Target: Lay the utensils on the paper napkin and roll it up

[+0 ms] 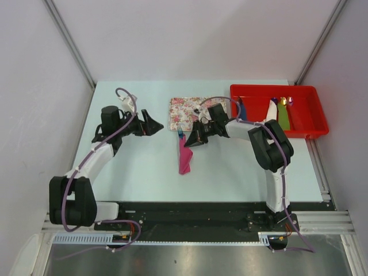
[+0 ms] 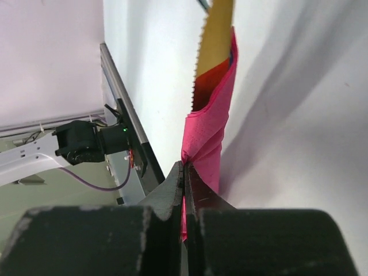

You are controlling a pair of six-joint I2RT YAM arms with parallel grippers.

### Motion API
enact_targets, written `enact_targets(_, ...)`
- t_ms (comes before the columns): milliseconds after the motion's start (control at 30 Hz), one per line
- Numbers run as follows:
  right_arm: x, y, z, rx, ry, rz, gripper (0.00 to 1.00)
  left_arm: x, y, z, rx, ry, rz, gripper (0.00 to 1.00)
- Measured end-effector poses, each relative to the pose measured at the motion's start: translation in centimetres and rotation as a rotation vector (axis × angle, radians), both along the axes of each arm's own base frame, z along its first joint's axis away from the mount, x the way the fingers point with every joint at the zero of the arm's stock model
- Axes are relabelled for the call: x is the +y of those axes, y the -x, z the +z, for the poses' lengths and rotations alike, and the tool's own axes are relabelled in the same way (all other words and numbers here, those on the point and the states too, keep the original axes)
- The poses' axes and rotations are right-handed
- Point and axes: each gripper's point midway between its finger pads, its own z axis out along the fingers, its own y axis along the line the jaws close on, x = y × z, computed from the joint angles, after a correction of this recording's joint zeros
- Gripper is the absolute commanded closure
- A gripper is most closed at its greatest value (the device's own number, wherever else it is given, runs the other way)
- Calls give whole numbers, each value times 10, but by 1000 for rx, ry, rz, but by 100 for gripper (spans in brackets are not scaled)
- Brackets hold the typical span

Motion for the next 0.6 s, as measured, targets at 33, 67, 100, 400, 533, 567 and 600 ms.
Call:
enact_targets(33,0,-1,4,-9,-6,0,100,1,-1,6,-27,0,0,0)
enact_targets(67,1,-2,8,-23,-16,1,100,2,-1,16,-61,0,-17,0)
enact_targets(100,2,-3,15,-39,-30,3,100,1,-2,24,-91,0,-41,0)
enact_targets(400,8,-8,86,-196,-121,48,100,-11,18,64,-209,60,-243,0)
enact_targets(533,11,-6,131,-302,-175,92,100,-14,43,77,-277,80,-297,1)
enact_targets(567,11,-4,142,-334,-188,104,100,-16,51,82,-303,81,-314,2)
enact_targets(600,12,-1,155,-365,-201,118,100,-16,58,86,-330,80,-329,3)
